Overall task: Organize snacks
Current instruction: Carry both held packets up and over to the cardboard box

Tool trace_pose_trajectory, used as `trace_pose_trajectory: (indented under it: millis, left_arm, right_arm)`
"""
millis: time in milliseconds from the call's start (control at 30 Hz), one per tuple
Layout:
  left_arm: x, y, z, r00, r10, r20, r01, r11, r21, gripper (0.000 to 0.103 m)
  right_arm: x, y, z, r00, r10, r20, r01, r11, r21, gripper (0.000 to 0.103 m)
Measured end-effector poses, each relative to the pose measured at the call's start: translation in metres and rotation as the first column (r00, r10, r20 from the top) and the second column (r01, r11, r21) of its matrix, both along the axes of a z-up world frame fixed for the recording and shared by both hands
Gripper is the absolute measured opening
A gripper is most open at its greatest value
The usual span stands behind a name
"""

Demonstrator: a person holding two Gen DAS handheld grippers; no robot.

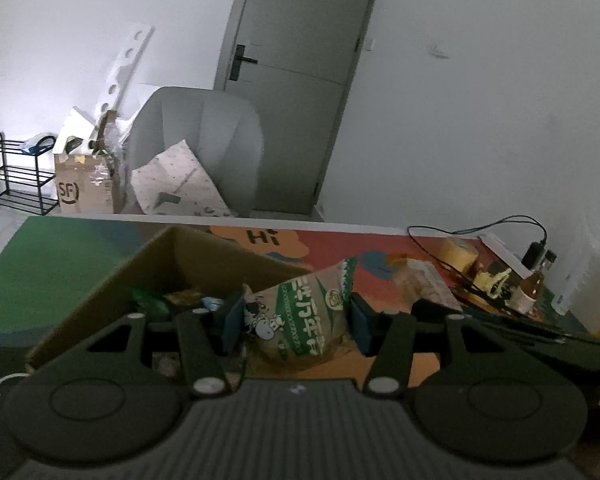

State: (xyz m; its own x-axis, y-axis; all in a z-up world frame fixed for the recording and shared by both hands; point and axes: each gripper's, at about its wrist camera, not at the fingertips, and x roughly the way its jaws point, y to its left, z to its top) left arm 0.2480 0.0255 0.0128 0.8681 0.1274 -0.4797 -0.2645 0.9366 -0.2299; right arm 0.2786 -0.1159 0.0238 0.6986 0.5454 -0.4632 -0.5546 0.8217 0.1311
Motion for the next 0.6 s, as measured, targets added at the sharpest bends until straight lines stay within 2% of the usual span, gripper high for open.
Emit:
trace_pose_trajectory:
  millis: [467,533,600]
  left_arm:
    - [-0.02,0.041,-0.002,0.998,0.05,-0.03,-0.051,0.998,-0.029,0.055]
    - [-0.023,0.044,-0.004,0.998,0.053,-0.038,-0.055,0.998,-0.033,0.057]
    - [-0.027,0.049,-0.004,0.997,0.066,-0.044,-0.068,0.997,-0.039,0.067]
  right_arm:
    - [-0.011,0.048,0.004,0.996,0.095,0.004,-0.095,0.996,-0.005,0.033]
    - [-0.013,0.054,0.004,0.994,0.107,0.005,-0.107,0.994,-0.006,0.033]
    - [-0.017,0.059,0.004,0.993,0.119,0.006,-0.119,0.993,-0.007,0.033]
